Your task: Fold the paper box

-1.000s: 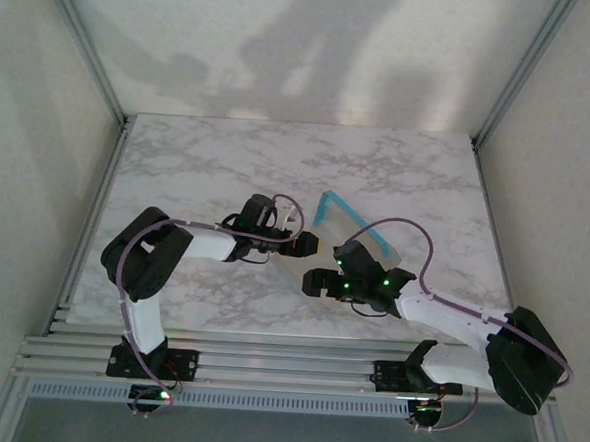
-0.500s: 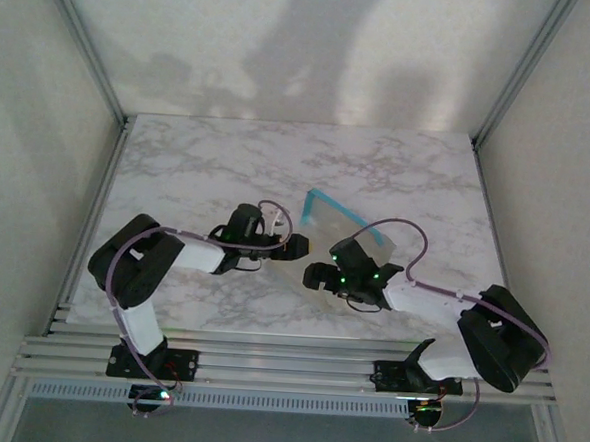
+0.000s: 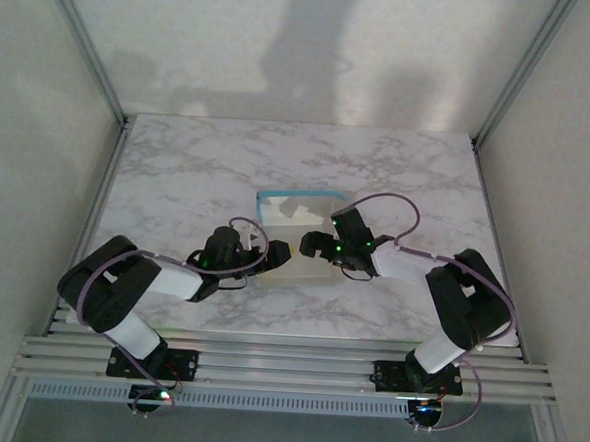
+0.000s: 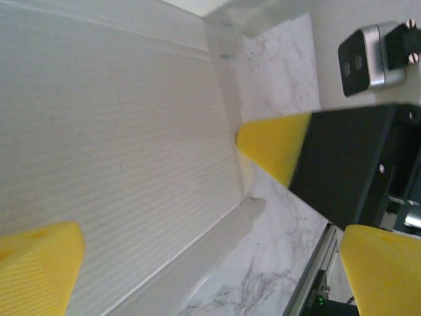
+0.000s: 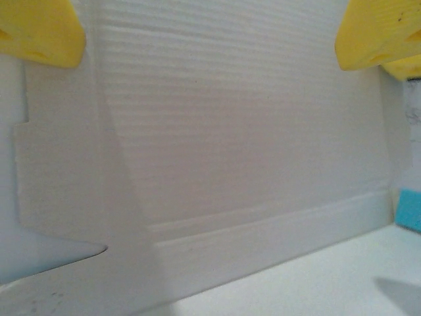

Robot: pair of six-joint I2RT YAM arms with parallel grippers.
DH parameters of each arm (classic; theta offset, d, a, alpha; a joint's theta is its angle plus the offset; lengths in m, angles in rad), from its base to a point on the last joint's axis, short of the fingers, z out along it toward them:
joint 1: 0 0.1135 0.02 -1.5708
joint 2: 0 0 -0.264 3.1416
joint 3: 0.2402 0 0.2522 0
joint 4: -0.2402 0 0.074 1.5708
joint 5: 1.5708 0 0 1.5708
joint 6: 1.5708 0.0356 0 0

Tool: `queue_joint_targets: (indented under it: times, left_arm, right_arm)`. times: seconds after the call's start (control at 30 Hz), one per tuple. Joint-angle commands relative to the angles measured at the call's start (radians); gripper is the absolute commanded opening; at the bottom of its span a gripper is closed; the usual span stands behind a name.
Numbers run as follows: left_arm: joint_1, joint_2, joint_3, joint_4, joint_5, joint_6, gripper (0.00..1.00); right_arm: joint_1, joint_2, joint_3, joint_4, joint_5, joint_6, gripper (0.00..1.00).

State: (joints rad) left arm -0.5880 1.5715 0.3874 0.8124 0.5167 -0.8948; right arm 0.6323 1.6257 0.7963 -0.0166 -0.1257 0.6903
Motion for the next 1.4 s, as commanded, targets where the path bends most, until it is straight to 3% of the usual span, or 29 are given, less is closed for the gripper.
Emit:
queue_joint_targets:
  times: [0.0,0.27,0.4,0.57,0.9,1.17,1.37]
  left_arm:
    - [-0.021,-0.04,-0.026,0.071,-0.048,-0.073,0.99]
    - [-0.027,-0.173,-0.05,0.047,-0.035,-0.042,0.99]
    - [-0.025,-0.277,-0.001,-0.12,-0.031,0.065,0.99]
    - [0.012,-0.34,0.158,-0.378,-0.048,0.213,0.99]
    - [0.194,-0.191,0.597,-0.773,-0.087,0.521,0.99]
    - [0.246,0.031,0.82,-0.882,-0.076,0.709,0.99]
    - [0.246,0.108,0.86,-0.924,-0.079,0.777,0.99]
  right_arm:
    - [-0.009,0.061,0.042,0.003,-0.051,-0.045,0.99]
    - [-0.03,-0.058,-0.022,-0.003,-0.066,-0.143,0.99]
    - [-0.089,-0.168,-0.098,0.021,-0.179,-0.211,0.98]
    - [-0.142,-0.272,-0.063,-0.094,-0.212,-0.275,0.97]
    - [-0.216,-0.318,0.151,-0.268,-0.173,-0.171,0.94]
    - [-0.242,-0.249,0.285,-0.278,-0.2,-0.131,0.84]
    - [-0.245,-0.131,0.398,-0.311,-0.2,-0.148,0.73]
